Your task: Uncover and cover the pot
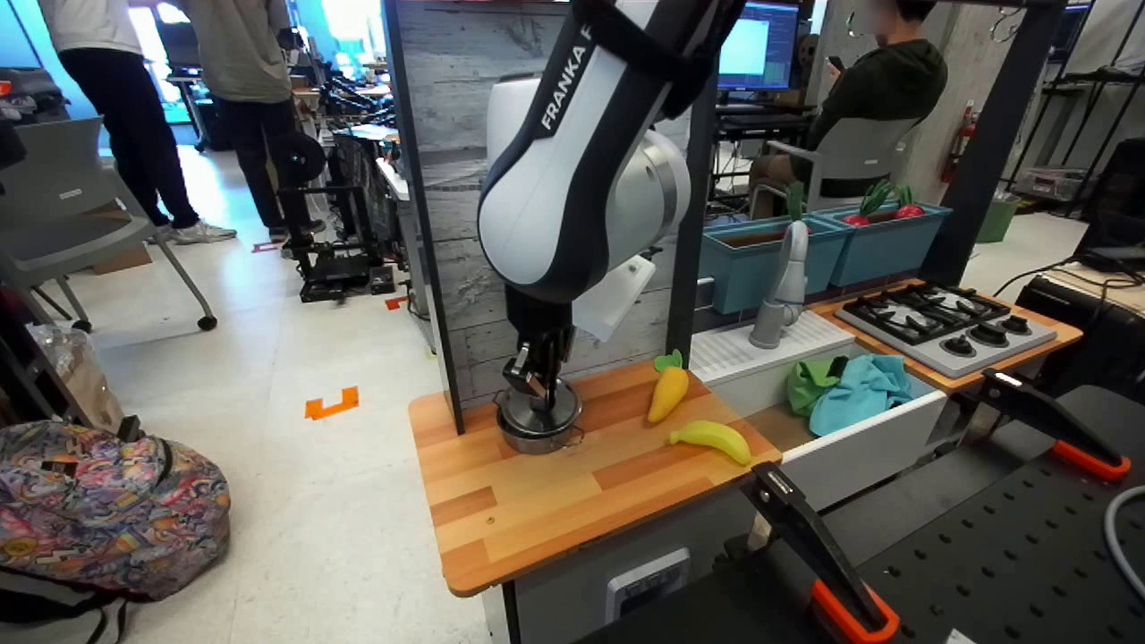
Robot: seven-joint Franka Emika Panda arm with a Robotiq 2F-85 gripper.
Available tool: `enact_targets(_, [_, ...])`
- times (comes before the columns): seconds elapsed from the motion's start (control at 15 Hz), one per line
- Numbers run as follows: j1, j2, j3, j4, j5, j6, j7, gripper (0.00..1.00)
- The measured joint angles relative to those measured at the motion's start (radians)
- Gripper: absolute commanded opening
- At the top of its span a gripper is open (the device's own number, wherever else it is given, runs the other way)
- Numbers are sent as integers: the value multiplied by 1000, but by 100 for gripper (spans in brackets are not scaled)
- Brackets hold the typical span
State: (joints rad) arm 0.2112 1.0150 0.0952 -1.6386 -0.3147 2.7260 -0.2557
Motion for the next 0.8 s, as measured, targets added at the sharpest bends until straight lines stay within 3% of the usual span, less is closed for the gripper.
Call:
enact_targets(0.27, [0, 23, 12, 39, 0, -46, 0, 5])
enact_targets(0.33, [0, 28, 15, 47, 0, -54, 0, 45])
enact_targets(0.4, [0, 31, 17, 55, 0, -61, 0, 46])
enact_targets(0.8, [0, 42, 24, 74, 0, -81, 0, 89])
